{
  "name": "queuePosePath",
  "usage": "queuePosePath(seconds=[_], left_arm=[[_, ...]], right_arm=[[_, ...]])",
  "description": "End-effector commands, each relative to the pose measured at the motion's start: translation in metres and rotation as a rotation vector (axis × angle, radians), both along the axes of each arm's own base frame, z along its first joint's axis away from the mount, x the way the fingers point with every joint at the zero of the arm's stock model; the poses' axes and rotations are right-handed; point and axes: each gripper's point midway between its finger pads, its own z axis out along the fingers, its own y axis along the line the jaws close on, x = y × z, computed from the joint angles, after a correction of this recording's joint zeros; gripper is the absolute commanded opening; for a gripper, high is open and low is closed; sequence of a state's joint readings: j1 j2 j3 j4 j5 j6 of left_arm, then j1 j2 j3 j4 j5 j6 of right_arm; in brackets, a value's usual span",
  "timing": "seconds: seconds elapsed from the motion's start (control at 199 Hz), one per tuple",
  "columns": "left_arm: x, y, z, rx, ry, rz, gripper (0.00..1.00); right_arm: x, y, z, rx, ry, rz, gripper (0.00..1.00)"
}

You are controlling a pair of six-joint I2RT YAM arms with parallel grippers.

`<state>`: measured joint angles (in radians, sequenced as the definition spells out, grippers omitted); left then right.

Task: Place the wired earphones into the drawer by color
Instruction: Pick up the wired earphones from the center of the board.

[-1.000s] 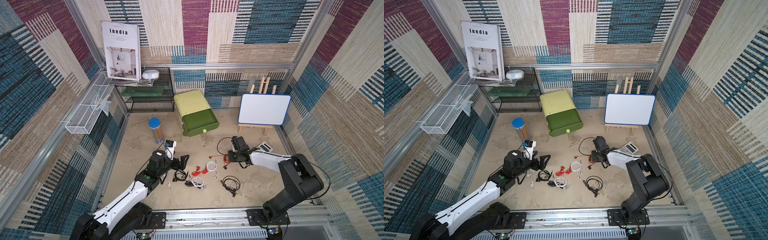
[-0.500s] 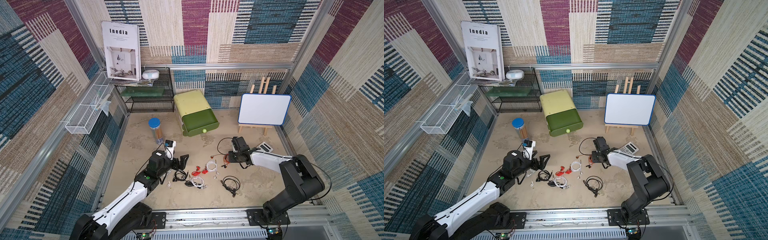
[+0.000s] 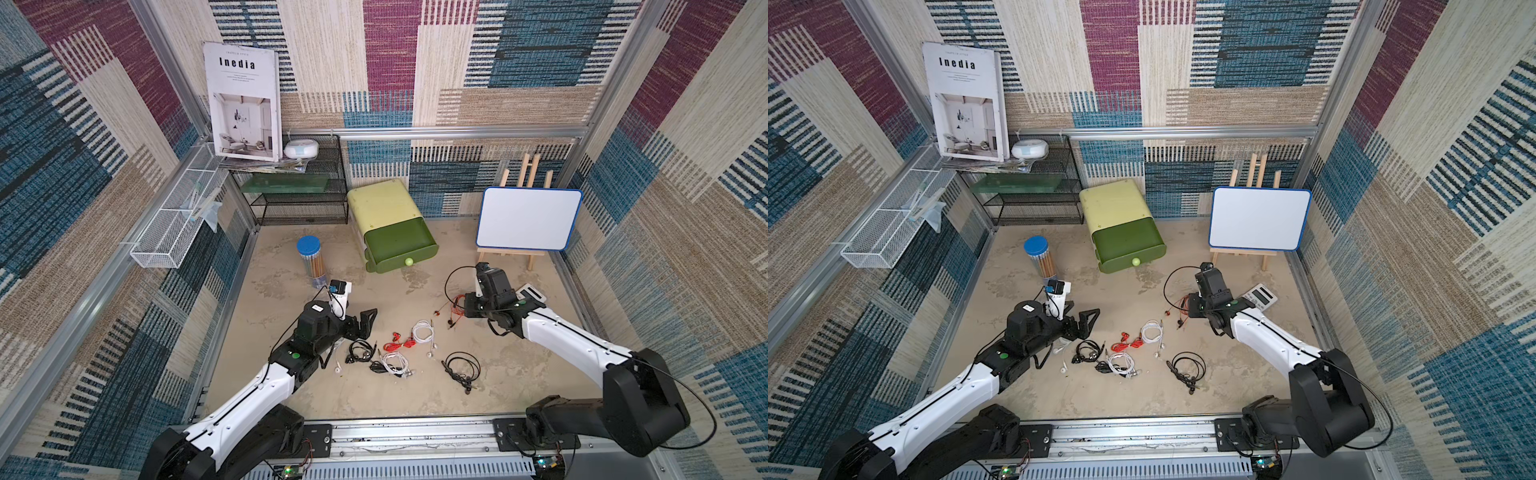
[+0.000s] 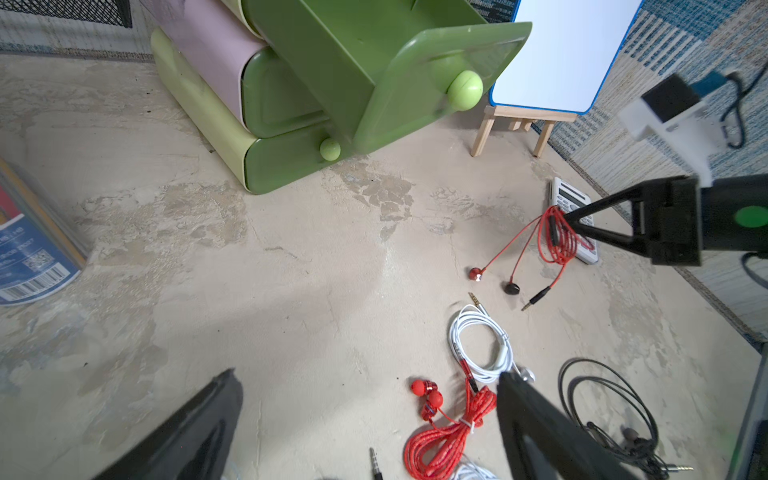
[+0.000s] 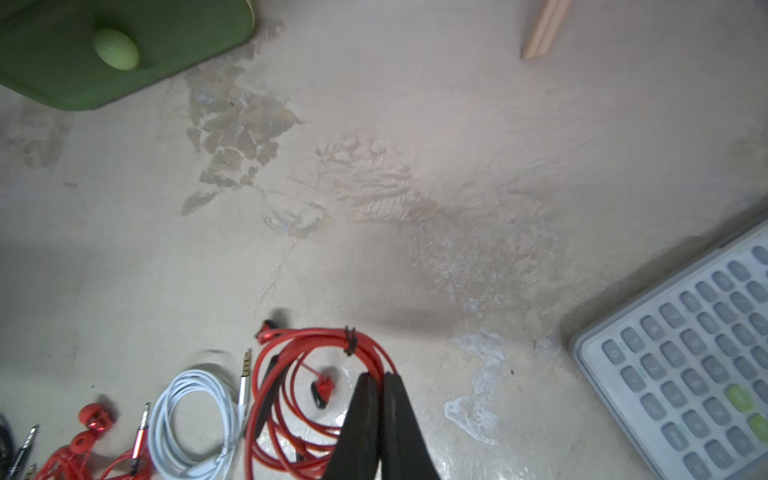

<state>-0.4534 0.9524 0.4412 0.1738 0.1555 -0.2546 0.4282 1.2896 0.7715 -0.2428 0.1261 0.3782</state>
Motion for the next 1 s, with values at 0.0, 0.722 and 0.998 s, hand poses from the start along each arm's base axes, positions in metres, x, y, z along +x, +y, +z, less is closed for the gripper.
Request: queuePosePath(seconds=[0.0, 0.722, 0.998], left_arm=[[0.001, -0.002, 0.007, -0.004, -0.024, -0.010, 0.99], [-0.004, -0.011, 0.013, -0.011, -0.041, -0.064, 0.99], [-0.005, -0.015, 0.013, -0.012, -0.041, -0.084, 0.99]], right_arm=[[-0.001, 0.002, 0.028, 0.015, -0.058, 0.030, 0.03], [0.000, 0.018, 0.206, 0.197, -0.516, 0.135, 0.02], [0.016, 0.030, 0.238, 0.219, -0.598, 0.157, 0.02]])
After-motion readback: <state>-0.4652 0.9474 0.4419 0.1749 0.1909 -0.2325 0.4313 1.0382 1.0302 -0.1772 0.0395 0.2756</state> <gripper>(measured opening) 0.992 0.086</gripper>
